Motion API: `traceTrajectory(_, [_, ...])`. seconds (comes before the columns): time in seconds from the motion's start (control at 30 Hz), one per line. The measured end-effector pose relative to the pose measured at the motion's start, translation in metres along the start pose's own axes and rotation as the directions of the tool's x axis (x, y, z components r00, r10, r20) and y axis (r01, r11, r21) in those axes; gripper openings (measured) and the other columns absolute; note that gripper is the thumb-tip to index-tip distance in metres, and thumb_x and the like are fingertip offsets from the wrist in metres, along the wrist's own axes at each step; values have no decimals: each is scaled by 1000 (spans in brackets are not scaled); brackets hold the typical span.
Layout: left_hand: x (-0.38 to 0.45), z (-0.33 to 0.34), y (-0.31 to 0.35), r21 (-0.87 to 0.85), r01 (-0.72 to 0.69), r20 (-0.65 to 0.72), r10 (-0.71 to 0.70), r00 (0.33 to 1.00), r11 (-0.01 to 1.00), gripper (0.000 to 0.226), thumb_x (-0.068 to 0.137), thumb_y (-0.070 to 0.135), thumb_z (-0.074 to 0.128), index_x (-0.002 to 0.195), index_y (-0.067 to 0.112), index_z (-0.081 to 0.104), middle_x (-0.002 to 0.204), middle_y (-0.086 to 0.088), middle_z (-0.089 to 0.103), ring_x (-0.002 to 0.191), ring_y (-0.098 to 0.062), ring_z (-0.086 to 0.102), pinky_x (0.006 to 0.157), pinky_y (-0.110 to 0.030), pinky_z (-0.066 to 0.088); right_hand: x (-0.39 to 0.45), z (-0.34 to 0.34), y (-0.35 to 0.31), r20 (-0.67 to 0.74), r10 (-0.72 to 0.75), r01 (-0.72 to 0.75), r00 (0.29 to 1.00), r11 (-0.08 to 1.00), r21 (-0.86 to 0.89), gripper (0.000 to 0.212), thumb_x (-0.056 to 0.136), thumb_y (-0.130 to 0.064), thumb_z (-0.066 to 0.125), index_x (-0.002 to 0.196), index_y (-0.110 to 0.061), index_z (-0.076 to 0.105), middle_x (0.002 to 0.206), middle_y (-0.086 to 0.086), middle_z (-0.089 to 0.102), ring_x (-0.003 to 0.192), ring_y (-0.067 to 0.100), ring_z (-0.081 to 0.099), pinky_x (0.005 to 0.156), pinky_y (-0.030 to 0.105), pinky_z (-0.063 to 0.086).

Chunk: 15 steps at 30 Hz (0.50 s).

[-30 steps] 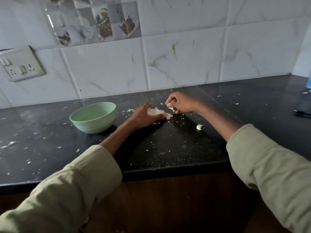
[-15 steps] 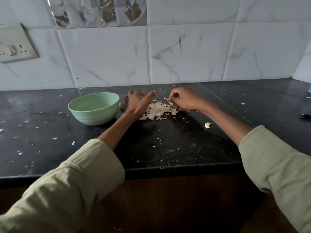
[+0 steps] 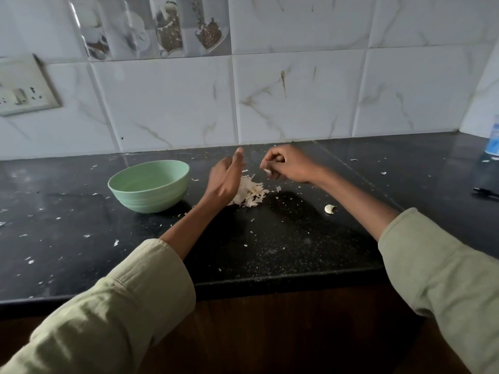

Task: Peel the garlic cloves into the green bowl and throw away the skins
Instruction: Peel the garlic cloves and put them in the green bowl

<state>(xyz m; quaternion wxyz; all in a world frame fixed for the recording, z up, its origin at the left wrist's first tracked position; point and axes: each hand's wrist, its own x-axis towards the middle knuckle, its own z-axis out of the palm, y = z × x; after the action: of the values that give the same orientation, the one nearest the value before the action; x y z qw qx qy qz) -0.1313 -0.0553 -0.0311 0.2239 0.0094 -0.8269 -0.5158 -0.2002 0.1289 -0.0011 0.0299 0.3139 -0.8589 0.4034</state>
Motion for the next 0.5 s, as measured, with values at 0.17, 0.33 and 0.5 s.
traceTrajectory(0.17, [8, -1, -5, -19, 32, 23, -32, 999, 999, 71, 108, 61, 30, 127, 6, 71, 125, -10, 72, 116, -23, 64, 94, -36, 43, -5, -17, 10, 48, 62, -61, 997, 998, -22, 30, 89, -14, 81, 110, 1, 66, 84, 6, 77, 69, 7, 73, 61, 20, 58])
traceTrajectory(0.33, [13, 2, -9, -38, 21, 58, -19, 998, 999, 73, 108, 63, 28, 113, 9, 77, 107, -6, 78, 106, -19, 69, 95, -37, 48, -10, -23, 6, 71, 27, -25, 997, 999, -30, 23, 91, -15, 77, 111, -3, 75, 93, 7, 79, 85, 13, 77, 76, 24, 63])
traceTrajectory(0.5, [21, 4, -12, -118, 22, 57, -15, 998, 993, 68, 108, 60, 32, 99, 12, 79, 92, -3, 81, 96, -16, 75, 101, -40, 54, -10, -22, 3, 87, -18, 27, 996, 995, -96, 21, 90, -14, 79, 110, -7, 76, 90, 1, 79, 75, -3, 72, 68, 11, 53])
